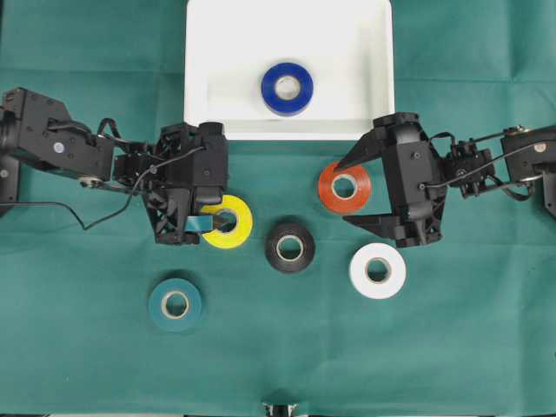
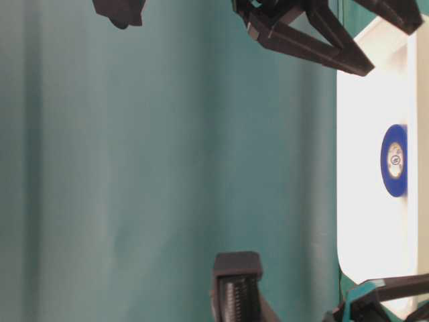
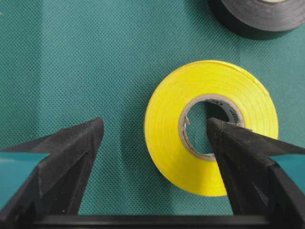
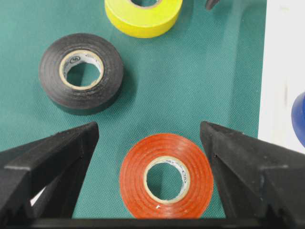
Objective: Put the tape alternately from left to right into the white case.
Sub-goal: 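Lower the left gripper onto the yellow roll and grasp it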
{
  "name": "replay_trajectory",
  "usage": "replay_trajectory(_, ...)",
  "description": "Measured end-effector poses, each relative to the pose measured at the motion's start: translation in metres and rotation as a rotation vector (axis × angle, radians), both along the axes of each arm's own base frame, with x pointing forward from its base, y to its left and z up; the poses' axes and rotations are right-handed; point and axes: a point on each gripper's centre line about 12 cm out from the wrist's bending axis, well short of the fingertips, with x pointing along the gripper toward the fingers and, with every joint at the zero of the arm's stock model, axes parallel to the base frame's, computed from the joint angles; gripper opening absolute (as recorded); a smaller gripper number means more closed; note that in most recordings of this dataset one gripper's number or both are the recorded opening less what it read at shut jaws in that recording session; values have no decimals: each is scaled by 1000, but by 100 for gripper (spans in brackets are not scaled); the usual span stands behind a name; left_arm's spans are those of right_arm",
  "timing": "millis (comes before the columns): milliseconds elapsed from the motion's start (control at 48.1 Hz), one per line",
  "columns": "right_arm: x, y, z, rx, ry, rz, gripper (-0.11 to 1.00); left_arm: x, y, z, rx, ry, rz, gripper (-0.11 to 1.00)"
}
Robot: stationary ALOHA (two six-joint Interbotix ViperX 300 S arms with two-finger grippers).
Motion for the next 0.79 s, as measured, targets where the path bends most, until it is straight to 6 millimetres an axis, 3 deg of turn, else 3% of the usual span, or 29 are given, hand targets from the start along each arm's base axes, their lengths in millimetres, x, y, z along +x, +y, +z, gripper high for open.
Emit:
replay_trajectory(457, 0, -1, 0, 0, 0, -2, 80, 4, 0, -10, 1, 25, 1, 89)
replay_trajectory(541, 0, -1, 0, 1, 0, -3, 80, 4, 0, -9, 3, 23, -1, 78)
replay_trajectory(728, 0, -1, 0, 1, 0, -3, 80, 5, -1, -9, 6, 21, -8, 28)
replay_trajectory(790, 0, -1, 0, 1, 0, -3, 80, 5, -1, -9, 5, 21, -7, 27)
